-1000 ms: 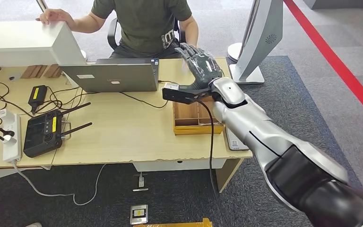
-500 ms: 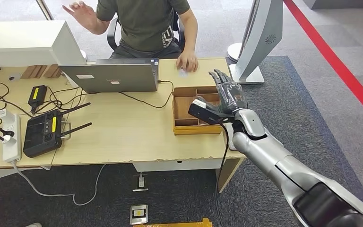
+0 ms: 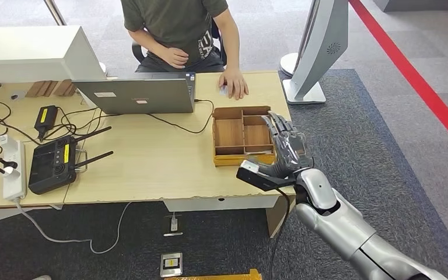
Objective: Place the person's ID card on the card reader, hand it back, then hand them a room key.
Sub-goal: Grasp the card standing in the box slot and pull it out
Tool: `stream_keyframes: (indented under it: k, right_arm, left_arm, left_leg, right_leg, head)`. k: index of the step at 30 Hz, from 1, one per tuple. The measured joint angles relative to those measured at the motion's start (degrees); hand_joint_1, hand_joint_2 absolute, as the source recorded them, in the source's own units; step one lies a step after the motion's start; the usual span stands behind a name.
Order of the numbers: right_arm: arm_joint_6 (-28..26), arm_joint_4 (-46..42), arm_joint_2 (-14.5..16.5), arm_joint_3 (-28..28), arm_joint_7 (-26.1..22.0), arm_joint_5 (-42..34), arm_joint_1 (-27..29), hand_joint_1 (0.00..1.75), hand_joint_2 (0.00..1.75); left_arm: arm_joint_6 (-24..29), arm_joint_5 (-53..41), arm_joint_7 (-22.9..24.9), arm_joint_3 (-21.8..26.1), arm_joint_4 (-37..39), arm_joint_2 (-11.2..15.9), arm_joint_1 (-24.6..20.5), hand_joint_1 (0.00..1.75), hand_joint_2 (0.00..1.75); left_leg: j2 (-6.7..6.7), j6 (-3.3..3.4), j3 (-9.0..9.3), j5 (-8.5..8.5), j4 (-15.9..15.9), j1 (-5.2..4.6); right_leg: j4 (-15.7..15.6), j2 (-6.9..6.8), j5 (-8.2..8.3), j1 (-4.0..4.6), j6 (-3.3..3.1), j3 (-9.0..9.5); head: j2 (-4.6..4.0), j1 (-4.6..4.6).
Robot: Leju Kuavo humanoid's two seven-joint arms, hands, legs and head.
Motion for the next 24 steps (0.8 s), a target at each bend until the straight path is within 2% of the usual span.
stream_keyframes:
  k: [3,11,24]
  right_arm:
    - [-0.64,-0.56,0.37,-0.63,0.58,5.38,1.2,0.0,1.75]
    - [-3.18,1.59,3.23,-1.76,1.18,13.49,2.01,0.0,1.75]
    - [-3.45,10.45,8.32,-2.92,-1.24,13.15,-0.25,0.0,1.75]
  left_arm:
    - [0.08,-0.14,0.31,-0.01,0.0,-0.09,-0.04,0.0,1.75]
    - [0.09,-0.4,0.52,-0.02,0.0,-0.4,-0.22,0.0,1.75]
    - [-0.08,-0.45,0.34,0.0,0.0,-0.59,-0.35,0.0,1.75]
  left_leg:
    - [0.0,0.0,0.0,0.0,0.0,0.0]
    - [0.0,0.0,-0.02,0.0,0.0,0.0]
    - [0.0,0.0,-0.03,0.0,-0.01,0.0]
  right_leg:
    - [0.0,0.0,0.0,0.0,0.0,0.01]
    - [0.0,0.0,0.0,0.01,0.0,0.01]
    - [0.0,0.0,0.0,0.01,0.0,0.0]
  head:
    - [0.0,0.0]
    - [0.0,-0.01]
    - [0.0,0.0]
